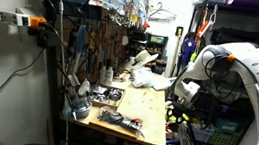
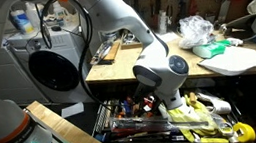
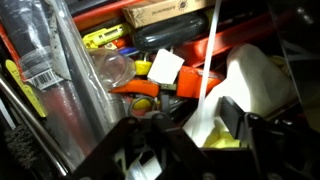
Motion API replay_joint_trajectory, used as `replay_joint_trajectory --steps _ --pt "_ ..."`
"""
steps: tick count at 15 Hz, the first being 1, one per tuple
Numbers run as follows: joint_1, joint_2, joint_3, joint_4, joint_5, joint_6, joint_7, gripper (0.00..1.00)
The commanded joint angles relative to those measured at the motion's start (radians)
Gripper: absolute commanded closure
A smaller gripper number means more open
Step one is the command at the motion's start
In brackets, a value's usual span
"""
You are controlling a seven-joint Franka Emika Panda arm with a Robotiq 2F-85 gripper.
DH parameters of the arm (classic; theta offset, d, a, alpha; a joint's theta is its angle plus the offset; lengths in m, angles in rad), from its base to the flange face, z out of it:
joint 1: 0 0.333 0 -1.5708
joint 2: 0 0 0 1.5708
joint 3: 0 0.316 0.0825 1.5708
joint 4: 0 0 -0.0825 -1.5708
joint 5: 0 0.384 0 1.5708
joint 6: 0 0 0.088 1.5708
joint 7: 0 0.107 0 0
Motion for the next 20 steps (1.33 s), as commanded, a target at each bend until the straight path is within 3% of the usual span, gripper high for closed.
replay_joint_trajectory --steps 1,5,7,12,14,15,18,20 --pt "-0.011 0.035 0.004 0.039 -0.02 -0.015 0.031 0.69" --pt "-0.011 0.036 0.006 0.048 -0.017 -0.01 0.037 0.95" --pt "-0.011 0.032 0.006 0.044 -0.016 -0.009 0.035 0.99" --pt "-0.006 0.018 -0.004 0.023 -0.036 -0.017 0.036 0.94" --pt "-0.005 0.017 -0.006 0.02 -0.047 -0.02 0.035 0.75" --pt "-0.006 0.014 -0.005 0.017 -0.05 -0.02 0.034 0.77" --pt "-0.007 0.009 -0.006 0.005 -0.073 -0.024 0.034 0.7" --pt "-0.006 0.006 -0.005 0.002 -0.084 -0.029 0.038 0.75"
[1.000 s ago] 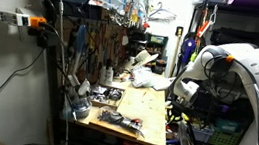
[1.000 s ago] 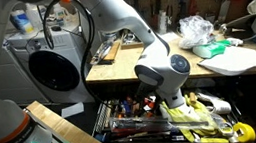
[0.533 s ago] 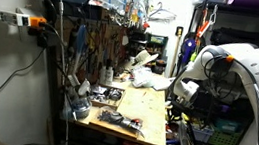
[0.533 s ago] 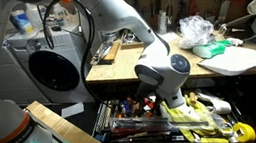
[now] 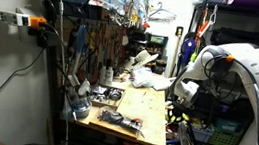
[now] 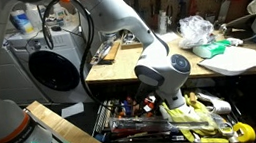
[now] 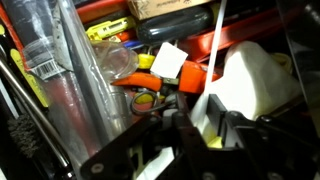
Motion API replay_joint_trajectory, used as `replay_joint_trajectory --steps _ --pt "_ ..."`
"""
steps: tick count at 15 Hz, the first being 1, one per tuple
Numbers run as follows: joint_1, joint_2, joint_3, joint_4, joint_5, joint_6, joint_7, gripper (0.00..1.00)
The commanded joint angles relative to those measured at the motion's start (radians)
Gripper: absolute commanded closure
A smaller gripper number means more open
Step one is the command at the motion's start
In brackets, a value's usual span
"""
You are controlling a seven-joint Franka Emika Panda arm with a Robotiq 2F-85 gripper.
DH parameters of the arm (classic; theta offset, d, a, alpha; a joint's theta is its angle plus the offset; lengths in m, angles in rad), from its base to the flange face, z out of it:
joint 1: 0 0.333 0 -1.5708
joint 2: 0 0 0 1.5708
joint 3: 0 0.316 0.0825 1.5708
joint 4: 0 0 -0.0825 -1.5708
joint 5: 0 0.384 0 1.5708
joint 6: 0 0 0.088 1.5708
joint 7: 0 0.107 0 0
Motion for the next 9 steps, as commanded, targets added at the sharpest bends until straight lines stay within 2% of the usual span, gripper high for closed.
replay_joint_trajectory --steps 1,9 --pt "-0.005 -0.009 -0.002 -0.022 -0.04 -0.025 0.02 0.76" --pt "-0.005 -0.014 0.002 -0.04 -0.064 -0.02 0.025 0.83"
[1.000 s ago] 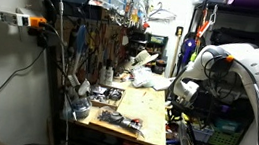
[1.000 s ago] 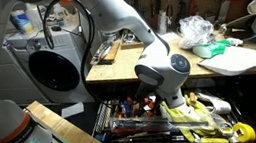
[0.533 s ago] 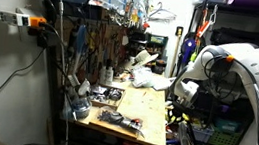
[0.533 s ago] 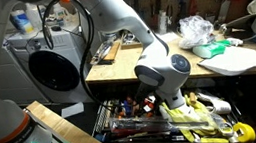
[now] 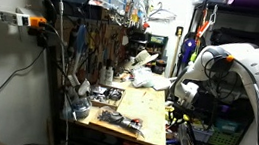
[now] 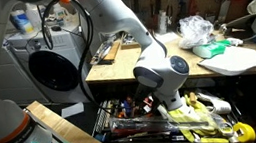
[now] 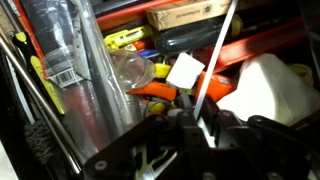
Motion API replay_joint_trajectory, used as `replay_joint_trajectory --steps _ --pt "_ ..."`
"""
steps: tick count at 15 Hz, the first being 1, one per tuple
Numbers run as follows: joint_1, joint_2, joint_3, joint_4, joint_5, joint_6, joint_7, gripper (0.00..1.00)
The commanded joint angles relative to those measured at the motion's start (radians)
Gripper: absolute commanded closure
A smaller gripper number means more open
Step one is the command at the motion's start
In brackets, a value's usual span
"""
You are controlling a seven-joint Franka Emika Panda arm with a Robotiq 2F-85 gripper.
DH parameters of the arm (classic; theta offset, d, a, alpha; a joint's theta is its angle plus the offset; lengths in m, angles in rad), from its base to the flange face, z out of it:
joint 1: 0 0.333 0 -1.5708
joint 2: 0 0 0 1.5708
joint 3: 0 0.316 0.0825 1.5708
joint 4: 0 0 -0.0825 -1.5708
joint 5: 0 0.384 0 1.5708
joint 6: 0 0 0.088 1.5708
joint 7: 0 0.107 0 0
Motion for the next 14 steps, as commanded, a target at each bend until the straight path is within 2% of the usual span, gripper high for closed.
replay_joint_trajectory --steps 1,5,6,14 --pt "-0.006 -0.015 0.003 -0.023 -0.019 -0.005 0.02 0.83" --pt "-0.008 -0.026 0.003 -0.03 -0.013 0.001 0.014 1.0" --pt "-0.009 -0.035 0.001 -0.035 -0.013 0.003 0.01 0.96" --pt "-0.029 -0.142 -0.032 -0.099 -0.027 -0.006 -0.024 0.98"
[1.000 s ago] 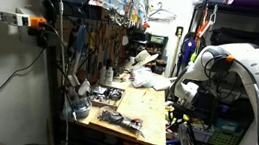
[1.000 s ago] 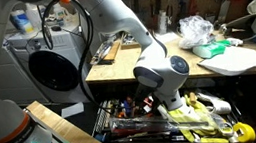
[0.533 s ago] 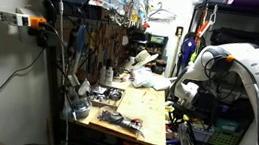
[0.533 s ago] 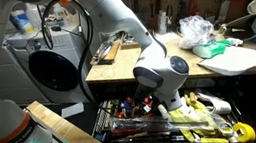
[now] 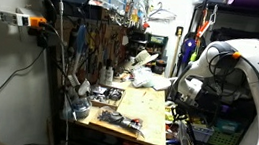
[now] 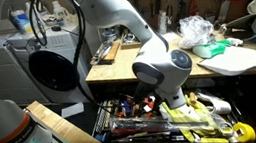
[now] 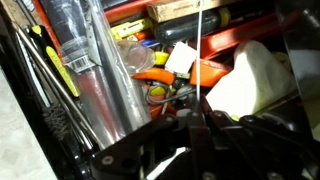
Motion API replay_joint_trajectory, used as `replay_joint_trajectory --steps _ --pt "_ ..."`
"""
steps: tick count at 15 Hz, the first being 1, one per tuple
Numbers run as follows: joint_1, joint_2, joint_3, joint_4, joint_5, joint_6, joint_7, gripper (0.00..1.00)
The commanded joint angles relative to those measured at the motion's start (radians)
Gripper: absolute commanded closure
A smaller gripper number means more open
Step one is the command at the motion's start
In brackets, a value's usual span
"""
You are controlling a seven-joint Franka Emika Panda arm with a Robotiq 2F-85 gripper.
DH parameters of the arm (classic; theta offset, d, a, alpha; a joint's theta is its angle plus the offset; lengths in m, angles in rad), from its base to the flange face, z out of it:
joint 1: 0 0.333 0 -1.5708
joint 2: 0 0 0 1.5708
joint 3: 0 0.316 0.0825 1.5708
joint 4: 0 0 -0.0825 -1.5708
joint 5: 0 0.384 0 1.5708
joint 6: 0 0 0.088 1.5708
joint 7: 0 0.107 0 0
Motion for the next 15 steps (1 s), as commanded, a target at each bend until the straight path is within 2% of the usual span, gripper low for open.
replay_joint_trajectory --steps 1,7,15 --pt "-0.028 -0.077 -0.008 -0.067 -0.018 -0.01 -0.023 0.98" --pt "-0.07 -0.152 -0.036 -0.126 -0.04 -0.034 -0.091 0.98" --pt "-0.114 -0.323 -0.079 -0.216 -0.168 -0.193 -0.246 0.98"
